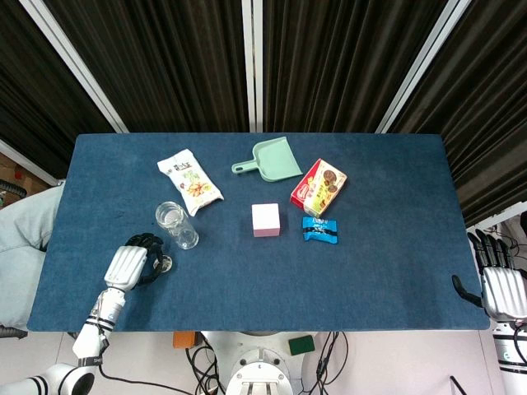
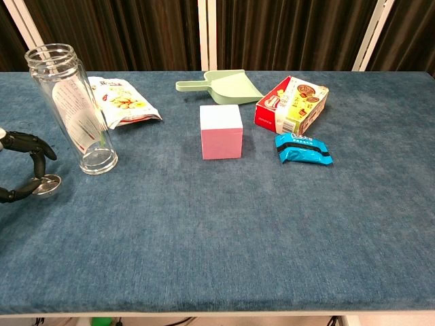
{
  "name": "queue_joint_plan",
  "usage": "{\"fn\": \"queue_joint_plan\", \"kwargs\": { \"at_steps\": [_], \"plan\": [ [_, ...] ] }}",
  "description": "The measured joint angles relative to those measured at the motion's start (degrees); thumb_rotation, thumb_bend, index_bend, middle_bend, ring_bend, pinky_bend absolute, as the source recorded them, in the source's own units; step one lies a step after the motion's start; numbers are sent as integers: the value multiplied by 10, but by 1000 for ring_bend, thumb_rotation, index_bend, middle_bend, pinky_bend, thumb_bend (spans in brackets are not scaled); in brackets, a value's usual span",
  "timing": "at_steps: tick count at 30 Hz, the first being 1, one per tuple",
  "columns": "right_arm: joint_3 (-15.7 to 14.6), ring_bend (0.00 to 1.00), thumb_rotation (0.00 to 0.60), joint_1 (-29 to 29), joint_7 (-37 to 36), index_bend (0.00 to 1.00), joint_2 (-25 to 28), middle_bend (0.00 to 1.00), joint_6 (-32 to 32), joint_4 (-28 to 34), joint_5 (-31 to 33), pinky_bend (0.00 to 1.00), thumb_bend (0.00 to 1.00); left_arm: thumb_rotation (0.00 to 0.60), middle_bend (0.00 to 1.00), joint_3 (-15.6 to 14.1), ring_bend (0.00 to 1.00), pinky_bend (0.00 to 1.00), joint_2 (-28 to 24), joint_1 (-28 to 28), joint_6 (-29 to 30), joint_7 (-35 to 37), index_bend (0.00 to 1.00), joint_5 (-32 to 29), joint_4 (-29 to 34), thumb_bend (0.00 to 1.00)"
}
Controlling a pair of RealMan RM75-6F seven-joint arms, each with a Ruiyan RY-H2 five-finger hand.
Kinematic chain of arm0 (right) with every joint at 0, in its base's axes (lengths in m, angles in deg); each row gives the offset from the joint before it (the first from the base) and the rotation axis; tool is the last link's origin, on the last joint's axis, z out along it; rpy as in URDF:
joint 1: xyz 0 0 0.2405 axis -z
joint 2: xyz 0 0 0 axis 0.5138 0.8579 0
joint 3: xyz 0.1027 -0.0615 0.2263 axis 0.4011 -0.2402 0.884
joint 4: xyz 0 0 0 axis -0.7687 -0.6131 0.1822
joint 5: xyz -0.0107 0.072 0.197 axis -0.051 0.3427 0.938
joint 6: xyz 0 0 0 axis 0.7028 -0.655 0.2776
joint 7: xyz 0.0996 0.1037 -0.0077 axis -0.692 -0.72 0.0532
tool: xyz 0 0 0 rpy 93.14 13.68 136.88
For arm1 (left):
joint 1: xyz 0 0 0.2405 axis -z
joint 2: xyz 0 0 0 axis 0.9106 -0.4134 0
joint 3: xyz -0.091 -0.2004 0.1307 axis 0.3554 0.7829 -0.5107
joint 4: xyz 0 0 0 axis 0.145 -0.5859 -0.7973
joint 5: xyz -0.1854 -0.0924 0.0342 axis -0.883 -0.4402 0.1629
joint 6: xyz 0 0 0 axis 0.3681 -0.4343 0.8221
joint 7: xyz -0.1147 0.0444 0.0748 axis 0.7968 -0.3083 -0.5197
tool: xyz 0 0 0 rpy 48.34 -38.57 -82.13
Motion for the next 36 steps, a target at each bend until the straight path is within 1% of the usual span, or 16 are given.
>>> {"fn": "queue_joint_plan", "kwargs": {
  "at_steps": [11, 14, 20, 23, 29, 33, 36],
  "plan": [
    [1, 0, 600, 2, -9, 0, 0, 0, 4, -6, -1, 0, 320, 600, 296, 0, 176, 209, -6, -7, 16, -1, 617, 3, 9, 422],
    [2, 0, 600, 2, -11, 0, 1, 0, 7, -6, -1, 0, 320, 600, 296, 1, 176, 209, -19, -13, 29, -1, 620, 4, 20, 421],
    [2, 0, 600, 0, -9, 0, 3, 0, 9, -3, -4, 0, 320, 600, 296, 15, 176, 209, -67, -28, 63, 5, 632, -1, 53, 420],
    [3, 0, 600, 0, -7, 0, 4, 0, 10, 0, -6, 0, 319, 600, 296, 26, 176, 209, -100, -34, 77, 1, 635, -7, 71, 420],
    [3, 0, 600, -1, -1, 0, 7, 0, 14, 7, -8, 0, 320, 600, 296, 64, 176, 209, -172, -37, 95, 1, 652, -25, 124, 419],
    [2, 0, 600, -1, 4, 0, 8, 0, 15, 12, -10, 0, 320, 600, 300, 92, 176, 209, -219, -30, 98, 7, 657, -34, 172, 419],
    [1, 0, 600, -1, 7, 0, 9, 0, 15, 14, -11, 0, 320, 600, 314, 109, 176, 211, -240, -20, 92, 19, 659, -37, 210, 419]
  ]
}}
